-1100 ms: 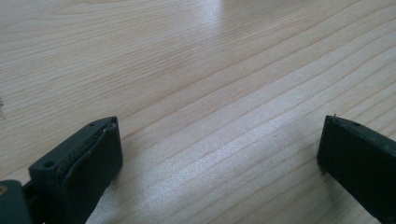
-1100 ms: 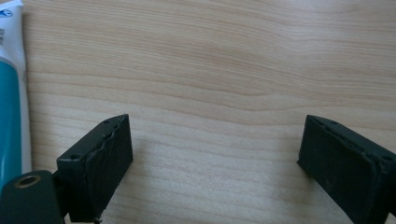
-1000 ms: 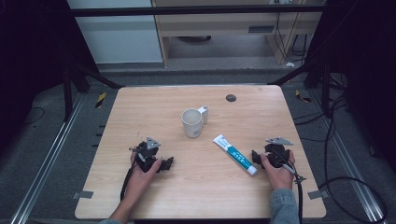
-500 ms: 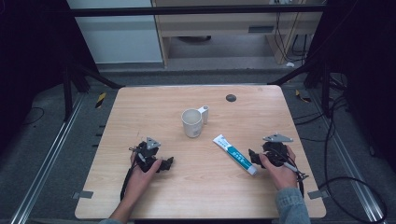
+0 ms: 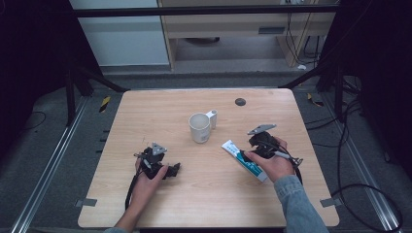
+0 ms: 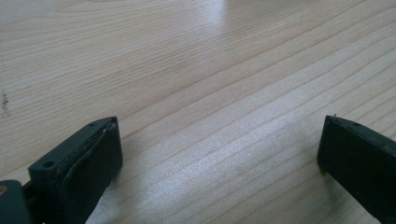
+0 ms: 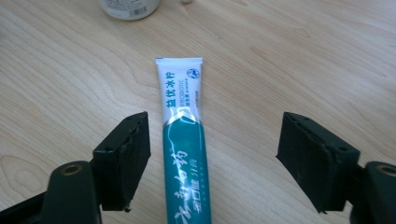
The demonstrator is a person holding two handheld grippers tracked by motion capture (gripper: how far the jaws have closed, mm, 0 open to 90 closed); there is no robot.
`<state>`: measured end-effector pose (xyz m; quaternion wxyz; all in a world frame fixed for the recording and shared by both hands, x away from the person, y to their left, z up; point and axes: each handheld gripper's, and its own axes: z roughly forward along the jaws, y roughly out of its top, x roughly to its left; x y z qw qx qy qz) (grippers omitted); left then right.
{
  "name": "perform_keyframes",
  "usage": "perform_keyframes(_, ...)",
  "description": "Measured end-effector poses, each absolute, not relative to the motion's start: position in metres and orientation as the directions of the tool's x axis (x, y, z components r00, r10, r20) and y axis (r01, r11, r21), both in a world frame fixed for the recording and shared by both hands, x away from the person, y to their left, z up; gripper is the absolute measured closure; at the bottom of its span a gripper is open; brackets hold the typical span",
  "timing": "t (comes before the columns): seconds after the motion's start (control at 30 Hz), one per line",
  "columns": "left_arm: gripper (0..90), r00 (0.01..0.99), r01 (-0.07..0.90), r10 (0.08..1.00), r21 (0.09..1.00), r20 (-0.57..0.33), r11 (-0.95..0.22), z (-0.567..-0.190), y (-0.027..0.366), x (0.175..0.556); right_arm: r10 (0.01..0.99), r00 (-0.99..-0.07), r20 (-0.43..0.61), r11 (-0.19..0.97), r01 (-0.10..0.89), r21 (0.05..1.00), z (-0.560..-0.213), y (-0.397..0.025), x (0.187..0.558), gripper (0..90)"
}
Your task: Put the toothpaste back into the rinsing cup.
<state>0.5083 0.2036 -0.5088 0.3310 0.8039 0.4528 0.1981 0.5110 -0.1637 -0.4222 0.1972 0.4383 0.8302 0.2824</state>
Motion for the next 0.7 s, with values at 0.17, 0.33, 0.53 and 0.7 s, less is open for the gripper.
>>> perform_keyframes(0.17, 0.0, 0.512, 0.597, 0.859, 0.711, 0.019, -0.371, -0.509, 0.204, 0.508, 0.832, -0.552, -0.056, 0.472, 0.652, 0.593, -0.434, -0.158, 0.524, 30.2)
perform_keyframes(0.33, 0.0, 0.51, 0.596, 0.86, 0.713, 0.017, -0.368, -0.509, 0.203, 0.508, 0.844, -0.536, -0.03, 0.455, 0.686, 0.568, -0.44, -0.16, 0.533, 31.6)
perform_keyframes(0.53, 0.0, 0.512, 0.596, 0.859, 0.713, 0.017, -0.369, -0.509, 0.204, 0.509, 0.845, -0.534, -0.025, 0.465, 0.71, 0.529, -0.443, -0.156, 0.544, 32.0)
perform_keyframes(0.7, 0.0, 0.513, 0.595, 0.858, 0.713, 0.017, -0.37, -0.509, 0.204, 0.509, 0.836, -0.548, -0.01, 0.477, 0.719, 0.507, -0.446, -0.15, 0.551, 31.5)
